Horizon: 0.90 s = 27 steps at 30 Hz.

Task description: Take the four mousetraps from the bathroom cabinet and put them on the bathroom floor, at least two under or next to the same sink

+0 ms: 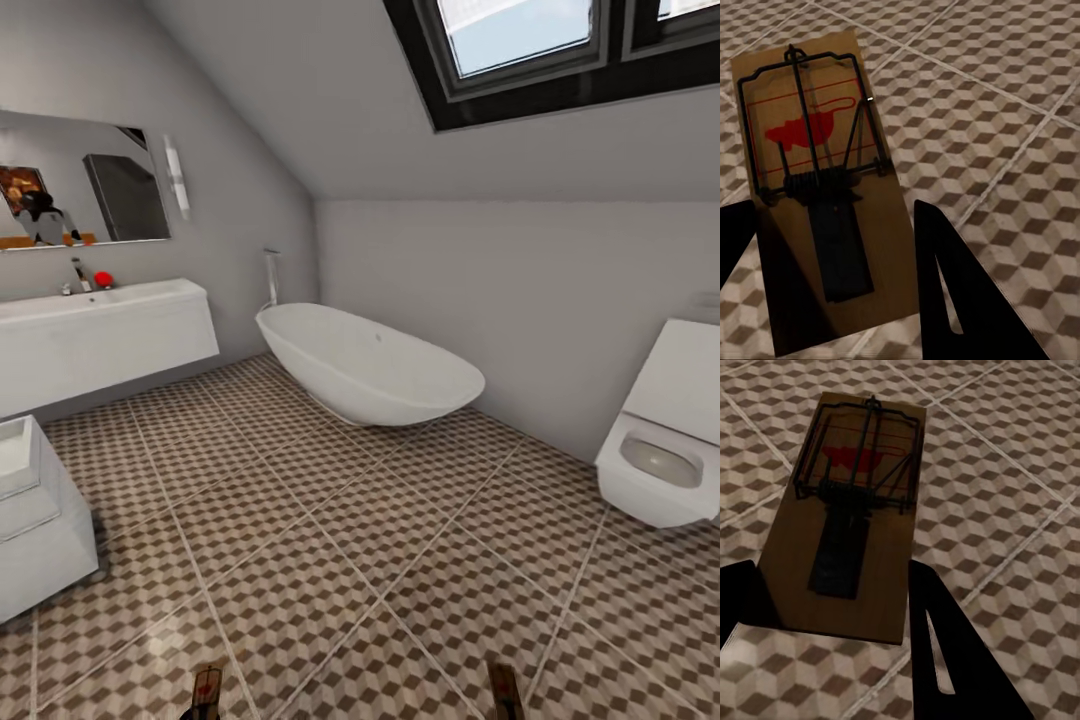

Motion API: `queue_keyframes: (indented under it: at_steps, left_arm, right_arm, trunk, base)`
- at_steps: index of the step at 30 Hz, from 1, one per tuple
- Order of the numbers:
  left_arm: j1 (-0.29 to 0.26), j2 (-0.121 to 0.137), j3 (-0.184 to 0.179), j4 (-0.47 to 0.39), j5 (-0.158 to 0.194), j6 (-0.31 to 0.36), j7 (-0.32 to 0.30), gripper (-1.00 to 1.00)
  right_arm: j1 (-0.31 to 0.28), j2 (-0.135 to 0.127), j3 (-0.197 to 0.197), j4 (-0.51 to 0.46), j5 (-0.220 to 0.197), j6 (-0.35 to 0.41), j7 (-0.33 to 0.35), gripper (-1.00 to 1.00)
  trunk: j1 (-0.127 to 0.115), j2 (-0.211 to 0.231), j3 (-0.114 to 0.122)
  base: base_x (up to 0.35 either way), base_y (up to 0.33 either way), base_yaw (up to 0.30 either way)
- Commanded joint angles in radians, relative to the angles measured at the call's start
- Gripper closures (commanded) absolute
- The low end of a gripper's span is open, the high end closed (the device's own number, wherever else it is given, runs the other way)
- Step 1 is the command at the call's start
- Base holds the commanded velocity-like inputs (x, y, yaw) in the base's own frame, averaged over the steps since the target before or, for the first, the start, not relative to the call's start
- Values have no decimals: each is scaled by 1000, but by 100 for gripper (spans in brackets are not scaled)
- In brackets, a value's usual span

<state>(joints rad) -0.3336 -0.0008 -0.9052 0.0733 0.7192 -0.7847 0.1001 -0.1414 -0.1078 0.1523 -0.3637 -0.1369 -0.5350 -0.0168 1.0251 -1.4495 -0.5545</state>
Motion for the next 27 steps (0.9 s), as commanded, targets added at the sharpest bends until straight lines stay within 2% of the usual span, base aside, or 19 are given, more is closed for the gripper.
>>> queue_keyframes:
  at_steps: [1, 27]
  left_arm:
    - [-1, -1, -6, 2, -9, -2, 13, 100]
    - [-1, -1, -6, 2, -9, -1, 13, 100]
  right_arm:
    - [-1, -1, 9, 0, -13, -3, 0, 100]
    - [-1, -1, 9, 0, -13, -2, 0, 100]
  trunk:
    - [0, 0, 0]
    - [0, 0, 7]
  base:
    - [0, 0, 282]
    - [0, 0, 282]
